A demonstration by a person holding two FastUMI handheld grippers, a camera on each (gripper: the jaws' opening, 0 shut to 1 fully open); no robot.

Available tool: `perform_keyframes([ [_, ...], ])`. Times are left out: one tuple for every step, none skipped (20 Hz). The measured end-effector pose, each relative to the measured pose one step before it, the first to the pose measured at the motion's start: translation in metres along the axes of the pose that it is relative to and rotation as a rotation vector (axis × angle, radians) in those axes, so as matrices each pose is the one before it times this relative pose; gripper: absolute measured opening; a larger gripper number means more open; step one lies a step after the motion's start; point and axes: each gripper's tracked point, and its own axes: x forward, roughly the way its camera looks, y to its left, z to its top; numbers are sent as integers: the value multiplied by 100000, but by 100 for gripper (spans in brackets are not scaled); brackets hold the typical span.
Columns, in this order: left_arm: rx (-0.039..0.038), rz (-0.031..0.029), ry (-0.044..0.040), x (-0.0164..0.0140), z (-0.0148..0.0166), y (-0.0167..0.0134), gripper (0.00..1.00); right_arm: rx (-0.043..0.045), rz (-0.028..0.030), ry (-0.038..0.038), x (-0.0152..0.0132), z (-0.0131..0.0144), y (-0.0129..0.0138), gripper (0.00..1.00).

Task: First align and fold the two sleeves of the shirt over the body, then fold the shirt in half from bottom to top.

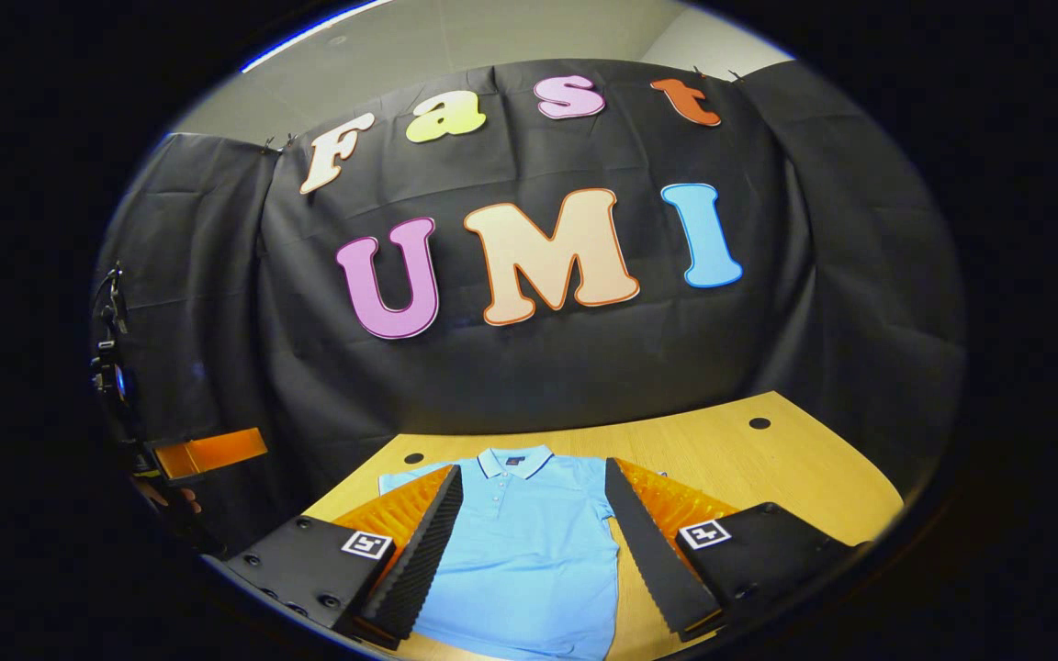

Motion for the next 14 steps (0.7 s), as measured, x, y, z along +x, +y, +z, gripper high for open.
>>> perform_keyframes([
  [-642,153,448,69,-127,-36,95,53,291,239,-37,-210,45,97],
  [-417,130,171,-9,-197,19,95,-53,-43,-162,41,36,-56,97],
  [-219,315,127,-47,-186,70,95,-230,-313,-216,17,-19,-222,98],
  [-126,454,379,8,-244,59,95,1,-317,246,69,-79,-228,97],
  [-57,543,1011,46,-267,27,95,115,-196,193,50,-112,-248,97],
  [-78,645,412,-8,-163,213,95,83,-443,136,270,197,-415,97],
  [-24,168,-100,80,40,-35,95,-28,-12,143,268,-73,-240,97],
  [-8,124,-108,-54,-61,84,95,-262,-163,222,505,106,-404,97],
  [130,487,33,41,54,60,92,-644,-368,378,561,-14,-567,97],
  [194,554,330,155,-172,125,95,-604,-433,581,817,11,-628,97],
  [186,697,333,82,4,172,95,-260,-669,1095,987,-140,-745,97],
  [128,552,377,41,-141,60,95,428,43,186,1104,80,-625,97],
  [192,488,361,97,42,-6,95,314,-23,50,1274,198,-591,97],
  [169,329,333,9,-20,66,95,-264,-92,351,1401,11,-772,97],
])
